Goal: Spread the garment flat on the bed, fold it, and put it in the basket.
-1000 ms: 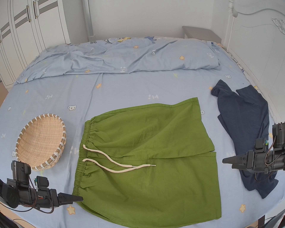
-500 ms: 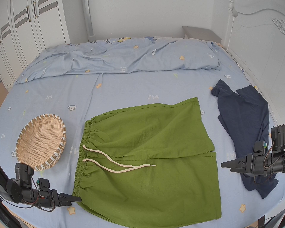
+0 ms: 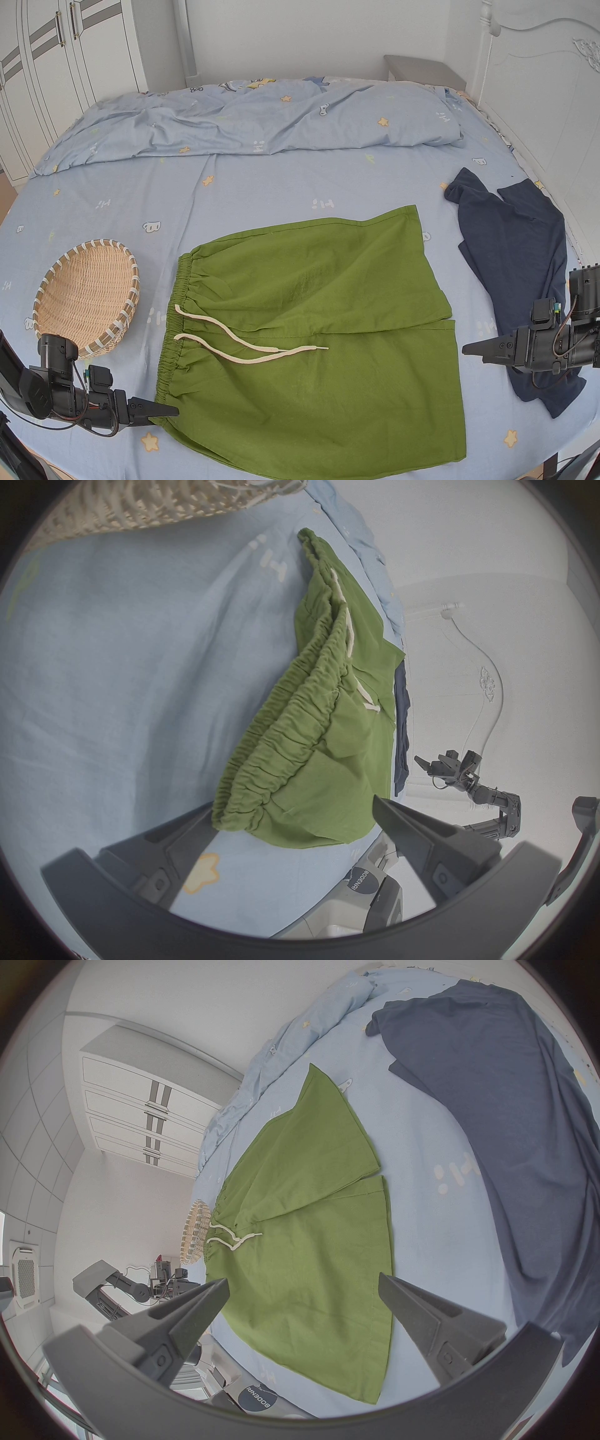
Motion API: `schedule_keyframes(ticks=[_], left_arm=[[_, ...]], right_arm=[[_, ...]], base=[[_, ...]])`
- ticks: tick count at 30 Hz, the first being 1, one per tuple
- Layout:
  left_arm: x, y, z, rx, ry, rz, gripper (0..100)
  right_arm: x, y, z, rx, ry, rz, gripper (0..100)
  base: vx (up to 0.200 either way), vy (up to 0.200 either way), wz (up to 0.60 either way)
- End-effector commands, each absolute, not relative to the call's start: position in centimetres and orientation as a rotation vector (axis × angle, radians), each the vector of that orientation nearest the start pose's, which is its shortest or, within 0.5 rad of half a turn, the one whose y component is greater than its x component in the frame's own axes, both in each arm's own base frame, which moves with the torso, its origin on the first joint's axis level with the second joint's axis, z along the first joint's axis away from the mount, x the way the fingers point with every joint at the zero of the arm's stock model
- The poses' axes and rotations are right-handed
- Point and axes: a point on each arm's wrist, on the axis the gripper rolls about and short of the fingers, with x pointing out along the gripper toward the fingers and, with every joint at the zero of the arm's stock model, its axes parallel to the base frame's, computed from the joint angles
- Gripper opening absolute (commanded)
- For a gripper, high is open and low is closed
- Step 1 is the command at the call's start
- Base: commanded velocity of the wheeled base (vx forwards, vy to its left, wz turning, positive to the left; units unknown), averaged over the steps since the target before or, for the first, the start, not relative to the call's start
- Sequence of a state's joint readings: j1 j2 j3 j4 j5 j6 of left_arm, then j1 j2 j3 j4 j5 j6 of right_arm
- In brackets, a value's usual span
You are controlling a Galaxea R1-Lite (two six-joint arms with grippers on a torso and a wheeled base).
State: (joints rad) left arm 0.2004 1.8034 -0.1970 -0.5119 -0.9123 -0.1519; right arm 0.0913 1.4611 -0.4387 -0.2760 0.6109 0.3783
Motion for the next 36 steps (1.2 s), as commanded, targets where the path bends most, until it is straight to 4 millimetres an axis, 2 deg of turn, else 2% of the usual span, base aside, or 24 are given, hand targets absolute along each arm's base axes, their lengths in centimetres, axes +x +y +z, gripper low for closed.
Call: schedule_keyframes(ticks=[1, 4, 9, 12, 16, 17, 23, 31, 36], left_arm=[[18.5, 1.7, 3.0, -0.721, 1.009, -0.583, 0], [18.6, 1.8, 3.0, -0.723, 1.005, -0.579, 0], [18.2, 1.9, 2.9, -0.728, 1.007, -0.571, 0], [17.8, 1.9, 2.9, -0.733, 1.015, -0.567, 0], [17.0, 2.1, 2.9, -0.745, 1.011, -0.548, 0], [16.3, 2.2, 3.2, -0.744, 0.997, -0.538, 0], [14.4, 1.8, 3.4, -0.725, 0.992, -0.539, 0], [13.9, 2.2, 3.1, -0.678, 0.975, -0.537, 0], [12.9, 2.2, 2.2, -0.597, 0.999, -0.587, 0]], right_arm=[[19.3, 3.1, 11.9, 0.544, 0.868, 0.522, 100], [19.2, 3.1, 11.8, 0.545, 0.875, 0.522, 100], [18.1, 3.0, 10.5, 0.558, 0.933, 0.505, 100], [16.8, 2.9, 9.1, 0.572, 0.999, 0.494, 100], [15.5, 3.0, 7.9, 0.549, 1.053, 0.506, 100], [14.6, 3.2, 7.0, 0.505, 1.097, 0.527, 100], [13.0, 3.0, 5.7, 0.479, 1.160, 0.540, 100], [13.1, 3.1, 4.4, 0.490, 1.248, 0.528, 100], [13.1, 3.3, 4.1, 0.488, 1.269, 0.580, 100]], base=[[0.000, 0.000, 0.00], [0.000, 0.000, 0.00], [0.000, 0.000, 0.00], [0.000, 0.000, 0.00], [0.000, 0.000, 0.00], [0.000, 0.000, 0.00], [0.000, 0.000, 0.00], [0.000, 0.000, 0.00], [0.000, 0.000, 0.00]])
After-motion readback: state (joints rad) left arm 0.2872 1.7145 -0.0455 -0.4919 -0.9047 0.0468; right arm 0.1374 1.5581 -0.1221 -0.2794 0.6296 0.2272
